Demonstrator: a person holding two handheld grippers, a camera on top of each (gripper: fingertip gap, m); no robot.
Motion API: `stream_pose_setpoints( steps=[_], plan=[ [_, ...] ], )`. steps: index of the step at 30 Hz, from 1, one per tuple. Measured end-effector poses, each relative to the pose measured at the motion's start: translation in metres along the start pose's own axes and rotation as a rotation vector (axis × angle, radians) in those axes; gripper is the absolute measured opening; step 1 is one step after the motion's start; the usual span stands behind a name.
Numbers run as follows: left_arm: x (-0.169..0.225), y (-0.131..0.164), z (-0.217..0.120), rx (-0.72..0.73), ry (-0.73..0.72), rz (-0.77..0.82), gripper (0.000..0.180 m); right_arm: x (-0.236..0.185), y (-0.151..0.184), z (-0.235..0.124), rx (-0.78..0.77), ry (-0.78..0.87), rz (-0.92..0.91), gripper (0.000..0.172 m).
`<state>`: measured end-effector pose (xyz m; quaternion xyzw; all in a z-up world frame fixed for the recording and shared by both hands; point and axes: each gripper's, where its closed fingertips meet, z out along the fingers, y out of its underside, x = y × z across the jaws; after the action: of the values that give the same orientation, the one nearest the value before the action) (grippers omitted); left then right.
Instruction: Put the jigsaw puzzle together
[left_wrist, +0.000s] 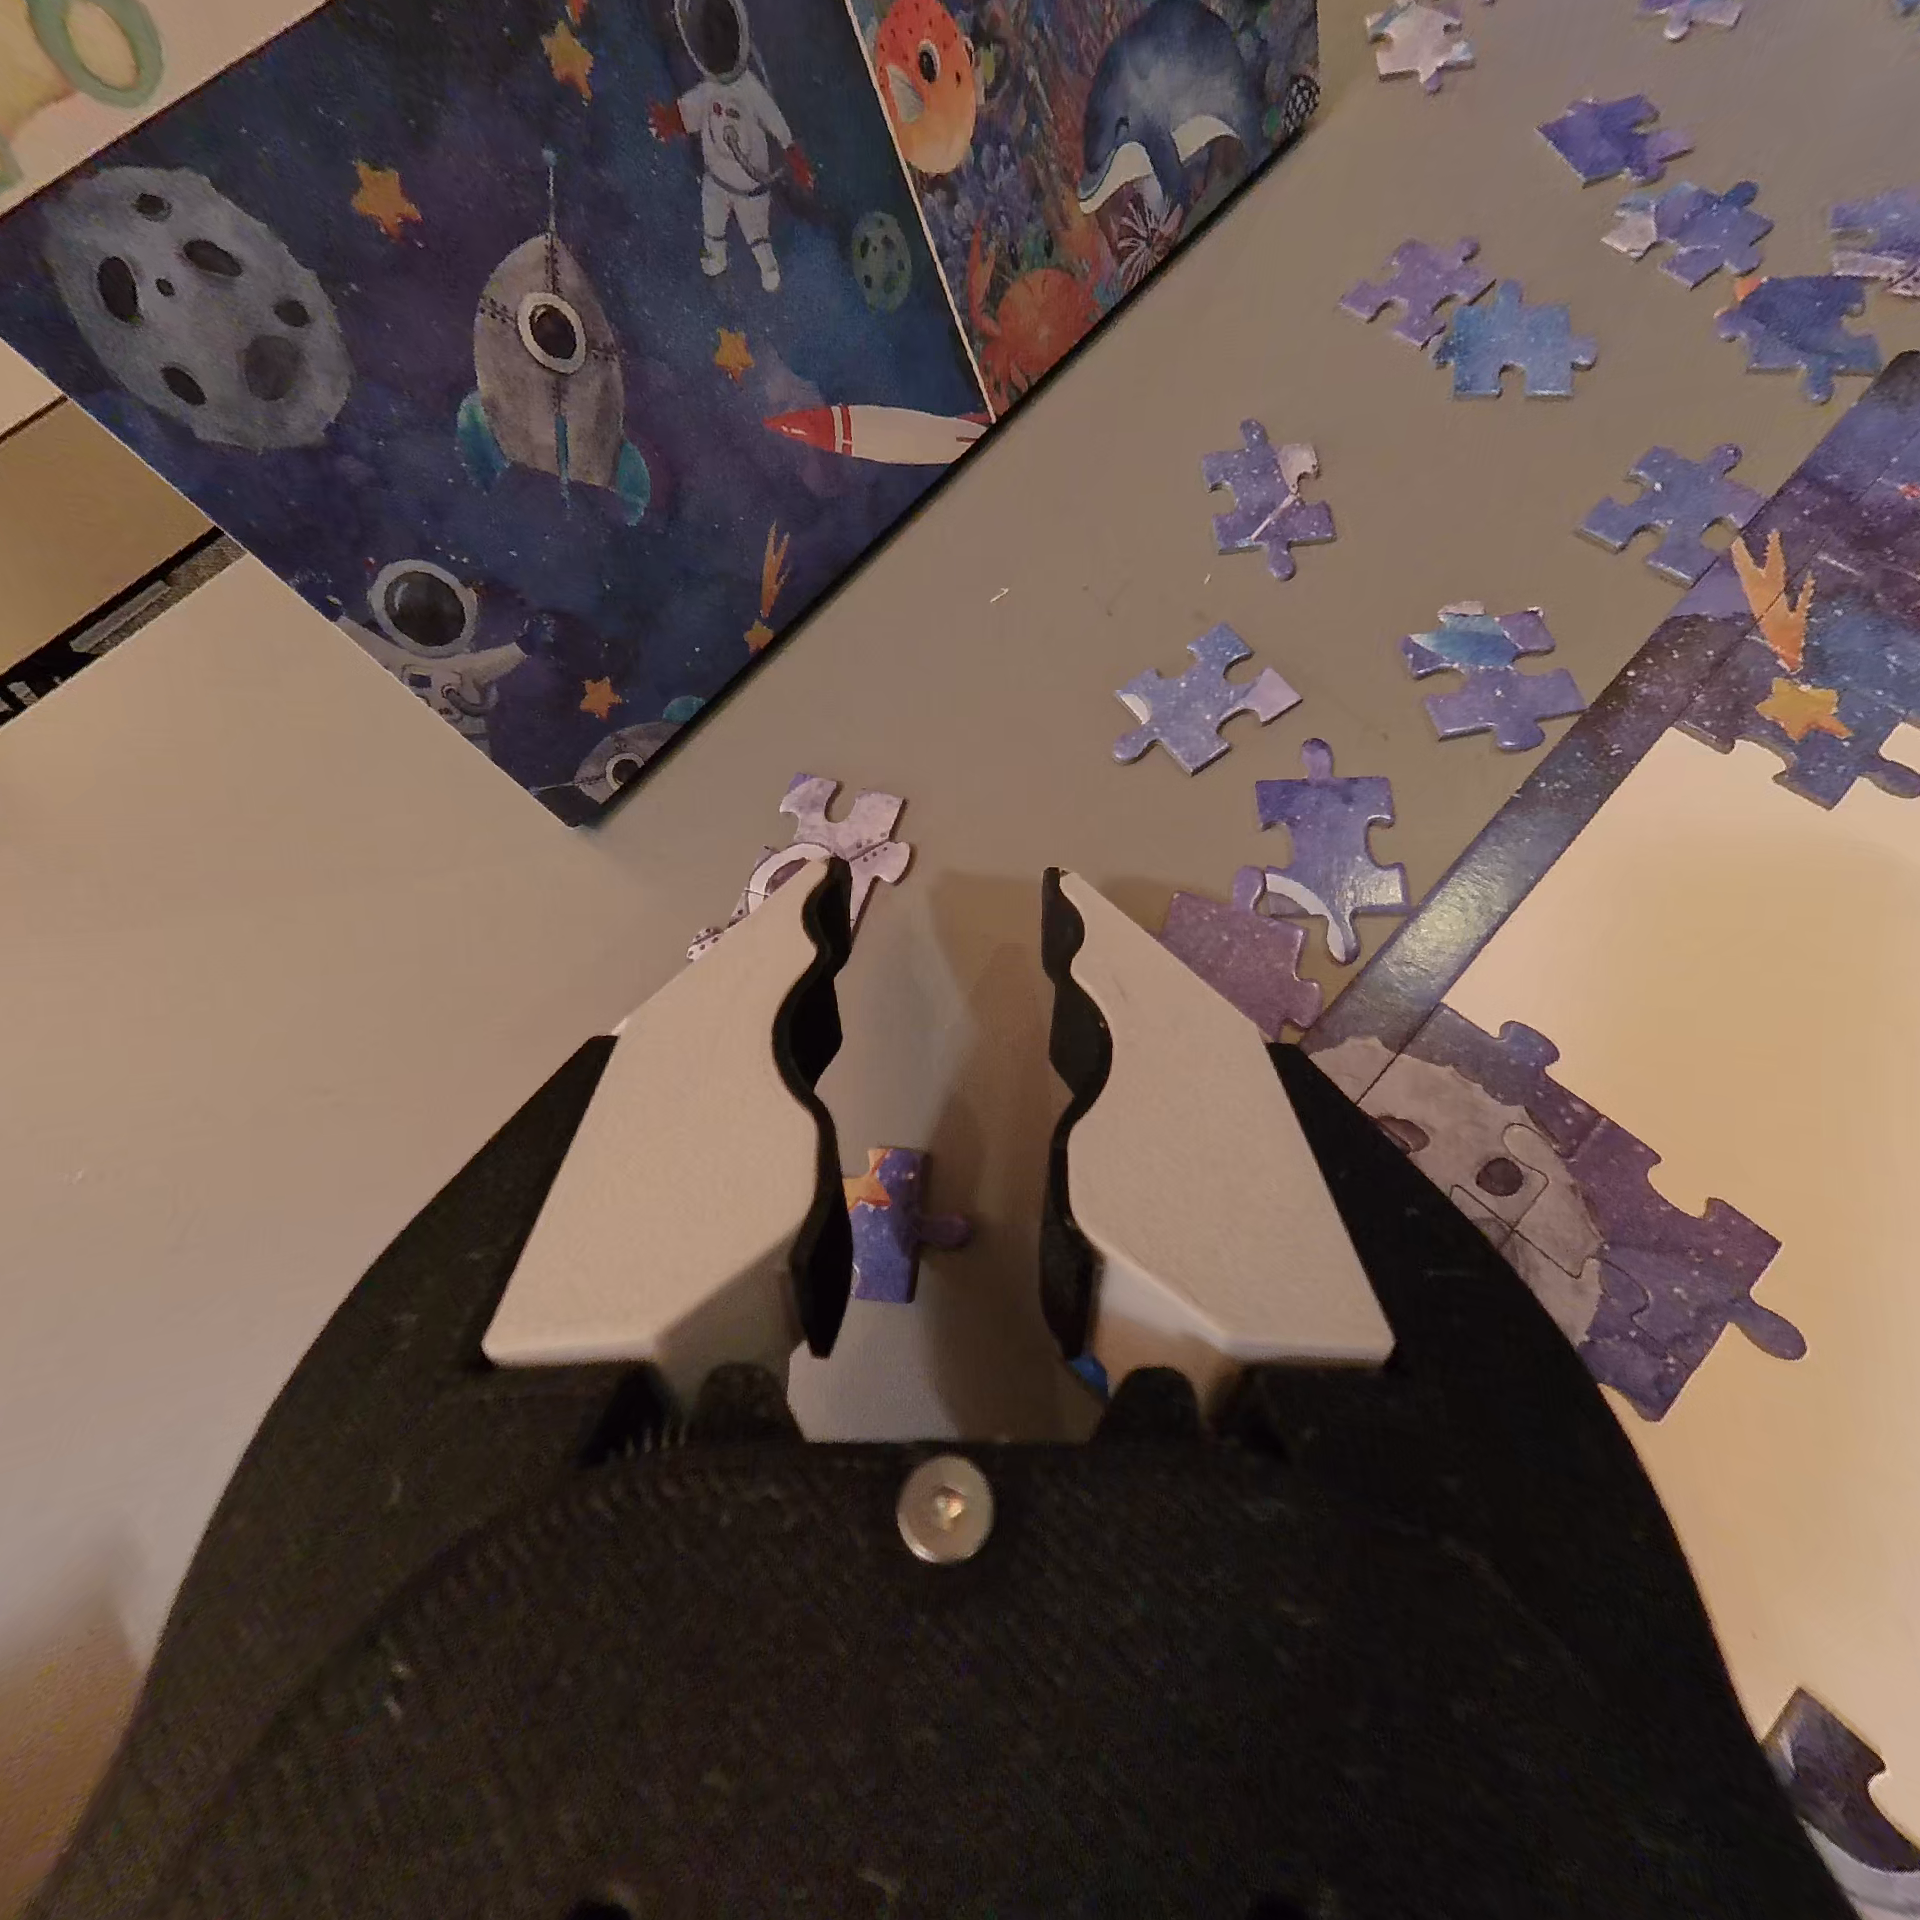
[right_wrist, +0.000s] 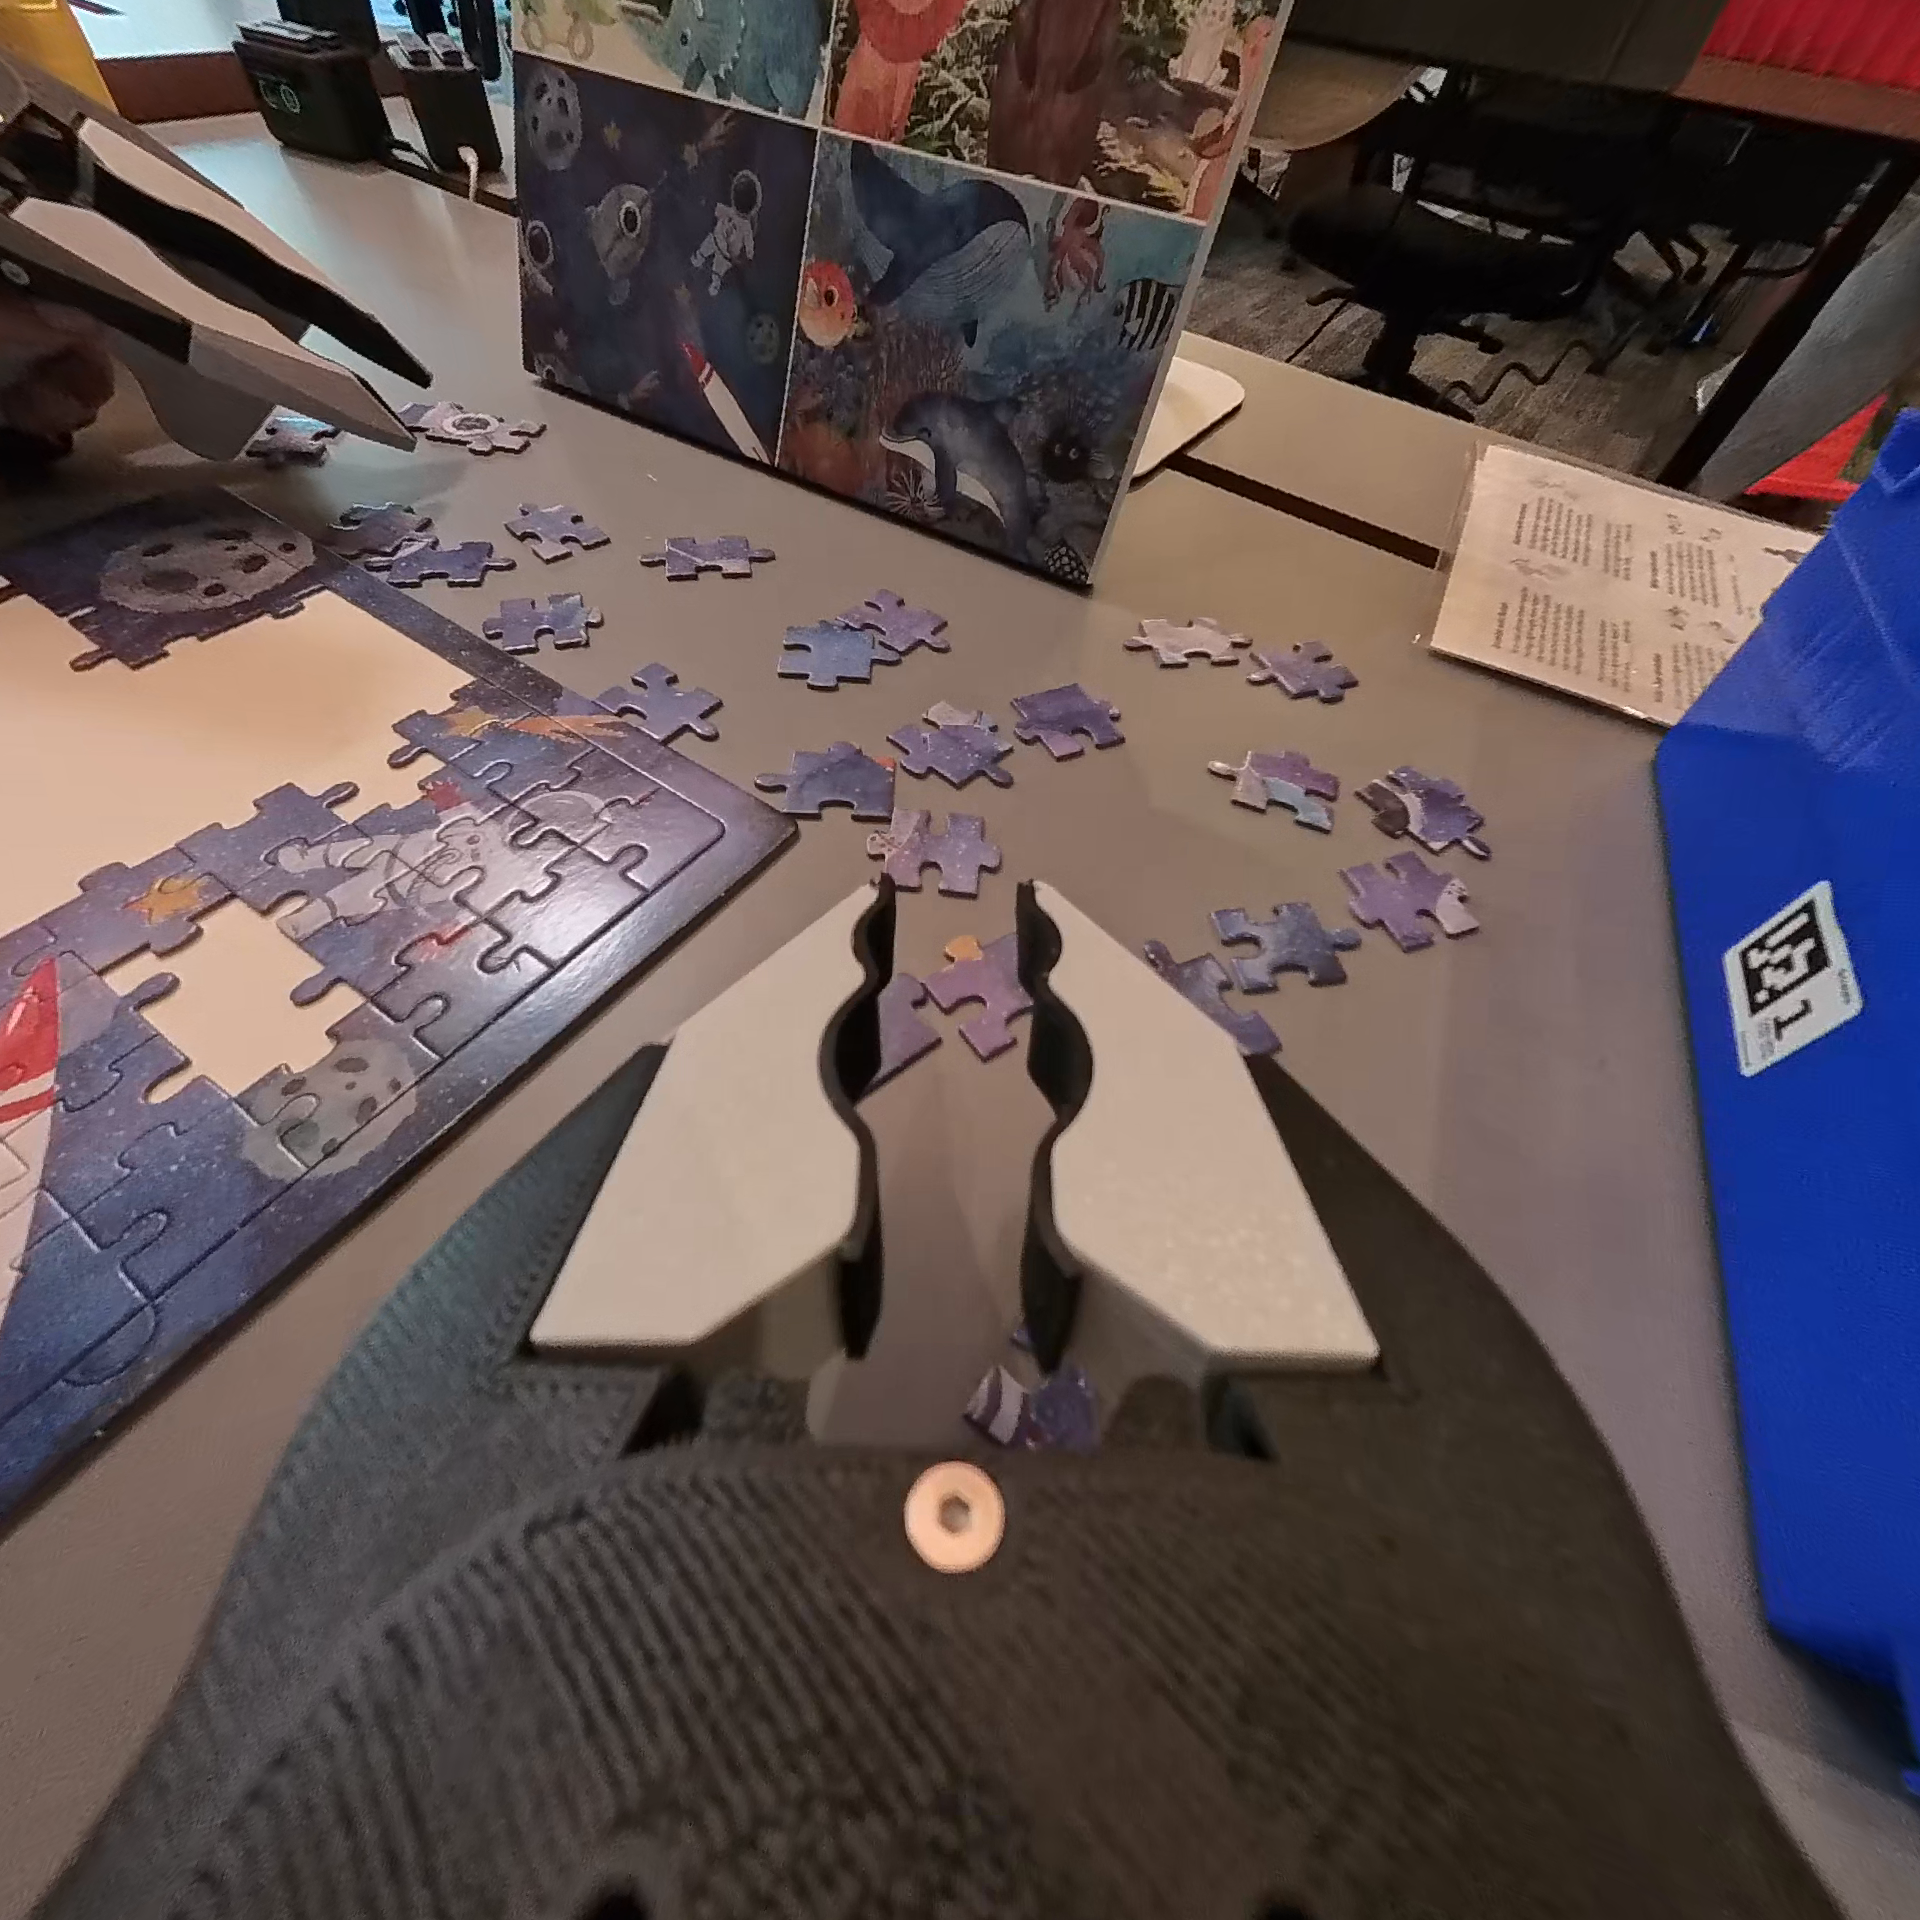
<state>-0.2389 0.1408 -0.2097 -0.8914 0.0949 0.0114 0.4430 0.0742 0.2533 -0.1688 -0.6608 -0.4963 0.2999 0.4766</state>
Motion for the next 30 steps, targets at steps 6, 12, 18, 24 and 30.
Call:
stream_pose_setpoints(
  steps=[6,12,18,24,30],
  plan=[
    [0.0001,0.0003,0.0002,-0.002,-0.002,0.003,0.036,-0.0002,0.0003,0.0003,-0.002,0.000,-0.002,0.021],
    [0.0000,0.0003,0.0003,-0.003,-0.002,0.004,0.036,-0.0006,0.0009,0.0007,-0.006,0.000,-0.006,0.021],
    [0.0000,0.0005,0.0006,-0.005,-0.003,0.005,0.036,-0.0005,0.0012,0.0009,-0.008,0.001,-0.007,0.021],
    [-0.0002,0.0005,0.0005,-0.005,-0.004,0.005,0.036,-0.0008,0.0017,0.0012,-0.012,0.001,-0.010,0.021],
    [-0.0001,0.0005,0.0007,-0.007,-0.005,0.007,0.037,-0.0009,0.0019,0.0013,-0.013,0.002,-0.011,0.022]
  ],
)
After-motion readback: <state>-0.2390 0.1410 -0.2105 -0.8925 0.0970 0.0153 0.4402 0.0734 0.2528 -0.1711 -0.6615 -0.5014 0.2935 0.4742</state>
